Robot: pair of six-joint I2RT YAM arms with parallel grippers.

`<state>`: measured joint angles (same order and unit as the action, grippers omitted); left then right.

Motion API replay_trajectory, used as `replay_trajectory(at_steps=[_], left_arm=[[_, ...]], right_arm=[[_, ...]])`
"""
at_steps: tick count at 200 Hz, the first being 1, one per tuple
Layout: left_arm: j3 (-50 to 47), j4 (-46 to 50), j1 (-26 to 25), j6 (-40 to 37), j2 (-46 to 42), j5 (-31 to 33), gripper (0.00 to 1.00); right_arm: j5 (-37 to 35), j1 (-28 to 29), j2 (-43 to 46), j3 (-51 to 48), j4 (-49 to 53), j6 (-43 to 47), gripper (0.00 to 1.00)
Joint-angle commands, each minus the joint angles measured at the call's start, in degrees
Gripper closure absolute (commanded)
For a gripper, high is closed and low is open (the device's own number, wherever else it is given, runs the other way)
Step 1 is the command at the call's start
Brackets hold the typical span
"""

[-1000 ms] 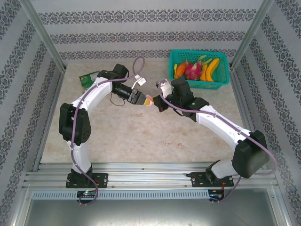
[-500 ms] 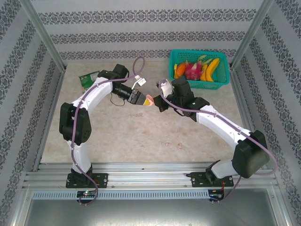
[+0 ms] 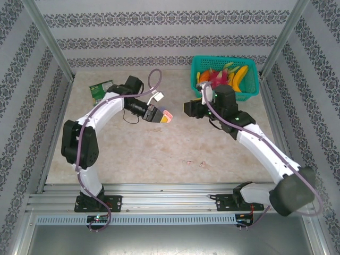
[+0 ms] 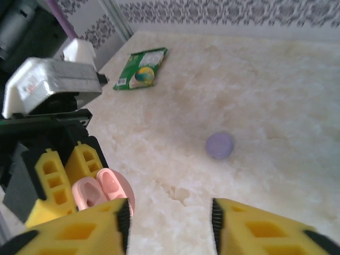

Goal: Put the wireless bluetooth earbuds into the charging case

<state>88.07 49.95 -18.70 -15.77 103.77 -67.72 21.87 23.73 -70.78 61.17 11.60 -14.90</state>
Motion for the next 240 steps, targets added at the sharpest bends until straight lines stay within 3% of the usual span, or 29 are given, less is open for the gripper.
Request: replay_trajectory(at_steps=[1,19,55,97,123,170,240], left_arm=[[-5.7,-14.2,-0.4,5.6,-7.8,5.3,1.00],[-11.3,-25.1,-0.5,11.1,-12.7,9.9,1.00],[-27.3,-50.4,-2.3,18.3,-22.9,23.0,1.00],[-45.0,-78.7,-6.3,21.7,-27.7,36.6,1.00],[-49.1,-85.7,-8.3,24.2,-27.9,44.9,1.00],[-53.4,-94.9,-9.2,29.0,-27.9,54.1,1.00],[-54.4,-99.9,-9.3,29.7,-29.7,57.7,1.00]], right_arm=[[-3.4,-0.2,3.8,-2.0,4.9,-5.2,0.45],[-8.0,-0.2,5.4,-3.8,9.6,-9.6,0.37],[-12.1,1.0,6.0,-8.8,14.9,-20.3,0.35],[-20.0,8.3,1.6,-12.8,18.1,-26.7,0.35],[-22.4,13.5,-2.0,-14.3,19.3,-26.4,0.35],[-23.9,23.8,-5.3,-17.9,17.7,-31.5,0.35],[-24.7,32.0,-10.9,-19.3,14.1,-37.9,0.35]])
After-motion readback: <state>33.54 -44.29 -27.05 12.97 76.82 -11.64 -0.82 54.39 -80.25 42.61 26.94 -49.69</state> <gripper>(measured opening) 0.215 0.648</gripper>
